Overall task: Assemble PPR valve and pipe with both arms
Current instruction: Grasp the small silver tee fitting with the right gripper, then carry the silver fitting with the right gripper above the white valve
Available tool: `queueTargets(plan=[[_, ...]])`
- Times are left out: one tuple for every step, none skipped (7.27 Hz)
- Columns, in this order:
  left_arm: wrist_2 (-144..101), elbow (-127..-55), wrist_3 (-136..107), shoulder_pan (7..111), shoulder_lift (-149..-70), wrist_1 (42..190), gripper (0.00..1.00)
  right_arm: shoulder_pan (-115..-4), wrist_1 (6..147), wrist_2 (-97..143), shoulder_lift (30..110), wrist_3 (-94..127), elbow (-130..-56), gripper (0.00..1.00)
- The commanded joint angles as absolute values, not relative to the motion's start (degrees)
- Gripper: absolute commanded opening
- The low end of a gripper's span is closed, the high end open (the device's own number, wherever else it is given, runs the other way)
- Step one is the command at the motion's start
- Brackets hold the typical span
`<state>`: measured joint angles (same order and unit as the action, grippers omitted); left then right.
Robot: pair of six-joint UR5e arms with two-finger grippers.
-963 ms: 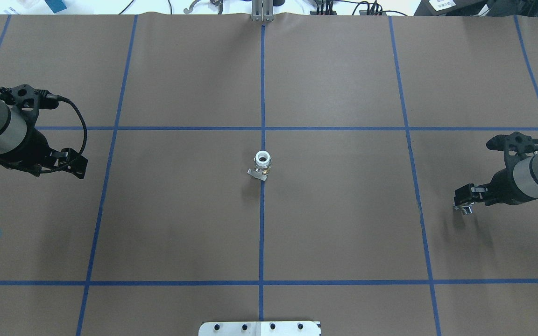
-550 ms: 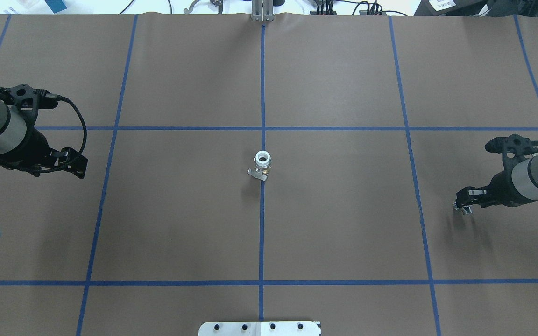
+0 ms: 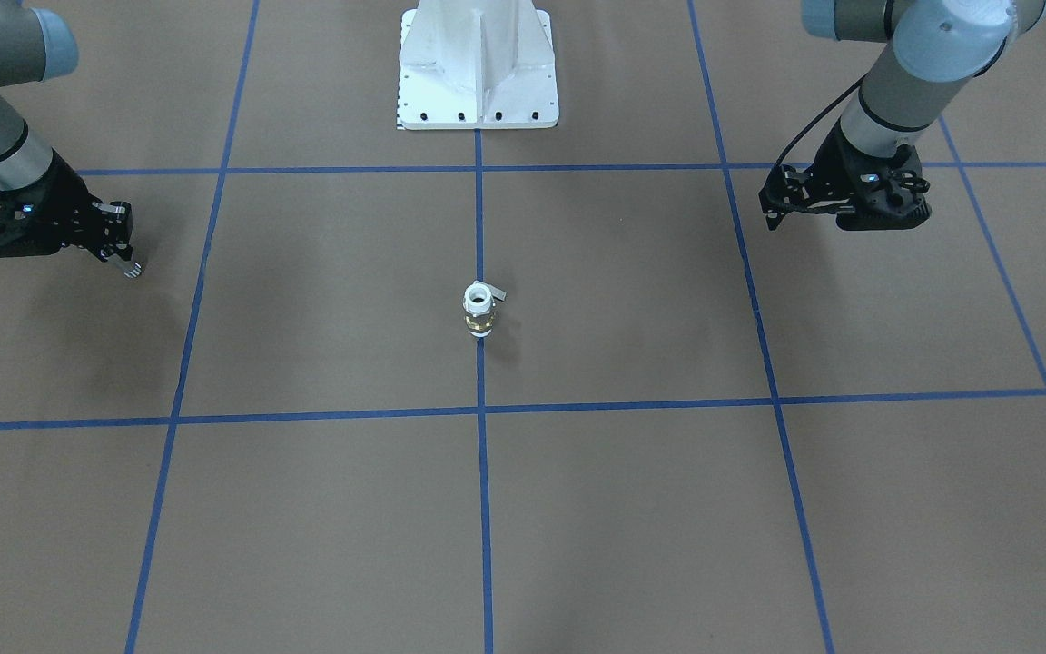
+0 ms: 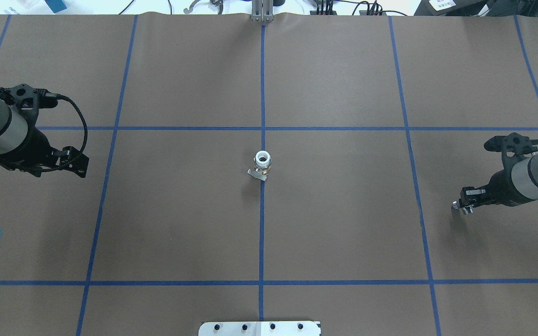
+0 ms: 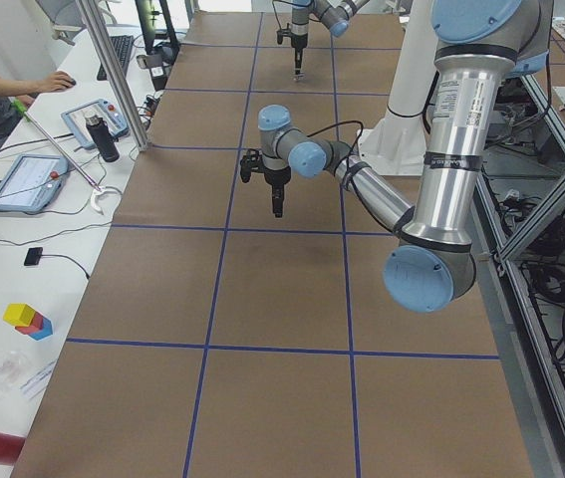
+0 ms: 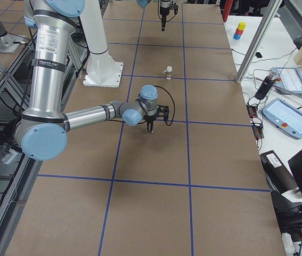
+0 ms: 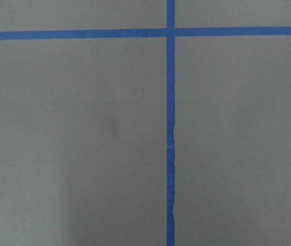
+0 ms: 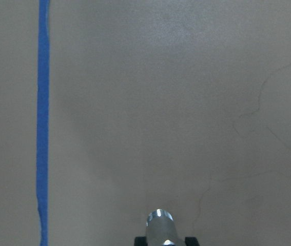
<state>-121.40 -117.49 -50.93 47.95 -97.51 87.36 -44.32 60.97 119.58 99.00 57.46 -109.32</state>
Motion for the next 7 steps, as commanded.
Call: queueTargets(plan=[[-121.46, -117.68, -50.89, 47.99, -97.47, 87.36, 1.0, -45.0, 72.0, 119.97, 92.52, 57.48, -113.98, 0.0], [-121.55, -117.69, -50.8, 47.99, -97.56, 87.45, 1.0, -44.91, 81.64, 119.88, 83.93, 59.48, -113.99, 0.0], [-121.73, -117.77, -48.89, 48.08, -96.78, 88.32, 1.0, -43.35, 90.26, 119.62, 74.54, 63.68, -113.21, 0.0], [-121.55, -117.43, -44.34, 48.42, -95.38, 89.46, 1.0, -40.72, 95.48, 119.36, 67.14, 67.9, -112.59, 0.0], [-121.73, -116.9, -38.9, 51.21, -94.67, 89.39, 1.0, -39.56, 96.41, 118.75, 60.27, 73.33, -109.02, 0.0], [-121.73, -116.37, -32.15, 53.85, -92.57, 89.47, 1.0, -38.42, 96.24, 118.22, 55.25, 77.39, -105.5, 0.0], [-121.82, -115.85, -29.38, 55.88, -91.16, 89.47, 1.0, -36.67, 96.15, 115.95, 49.71, 82.3, -101.9, 0.0]])
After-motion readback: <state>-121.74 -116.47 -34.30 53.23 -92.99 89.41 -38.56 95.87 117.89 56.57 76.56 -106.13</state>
